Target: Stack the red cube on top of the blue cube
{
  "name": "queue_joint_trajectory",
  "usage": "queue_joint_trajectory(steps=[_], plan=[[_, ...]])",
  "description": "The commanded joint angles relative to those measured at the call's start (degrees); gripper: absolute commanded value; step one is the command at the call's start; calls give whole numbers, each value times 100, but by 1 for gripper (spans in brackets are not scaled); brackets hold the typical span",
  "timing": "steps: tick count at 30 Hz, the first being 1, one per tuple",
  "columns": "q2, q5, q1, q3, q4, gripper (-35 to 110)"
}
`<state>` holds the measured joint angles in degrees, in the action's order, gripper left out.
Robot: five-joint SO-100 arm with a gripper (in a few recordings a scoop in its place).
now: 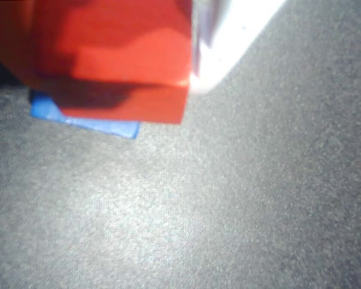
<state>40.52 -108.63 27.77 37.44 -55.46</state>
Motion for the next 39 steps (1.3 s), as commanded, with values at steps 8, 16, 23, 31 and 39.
queue_joint_trajectory(steps=[8,16,23,31,39], plan=[[105,9,0,-229,79,13],[105,-9,-18,-211,88,18],[105,-26,-53,-185,88,23],[193,-44,0,-185,105,25],[1028,325,9,264,97,27]])
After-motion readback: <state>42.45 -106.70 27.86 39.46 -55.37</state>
